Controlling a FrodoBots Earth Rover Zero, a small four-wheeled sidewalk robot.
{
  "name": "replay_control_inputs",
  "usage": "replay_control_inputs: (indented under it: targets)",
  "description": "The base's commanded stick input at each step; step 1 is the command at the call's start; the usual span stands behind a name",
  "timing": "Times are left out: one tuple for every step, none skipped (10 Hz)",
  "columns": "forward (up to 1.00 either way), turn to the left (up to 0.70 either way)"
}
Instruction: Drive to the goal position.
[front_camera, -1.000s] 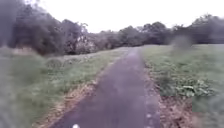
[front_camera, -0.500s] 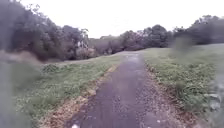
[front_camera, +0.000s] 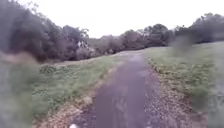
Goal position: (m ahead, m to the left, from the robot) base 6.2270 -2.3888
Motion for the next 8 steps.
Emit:
replay_control_inputs:
  targets:
    - [0.7, 0.0]
    - [0.7, 0.0]
    - [0.7, 0.0]
    - [0.7, 0.0]
    - [0.7, -0.01]
    - [0.7, -0.06]
    - [0.7, -0.11]
    - [0.7, -0.35]
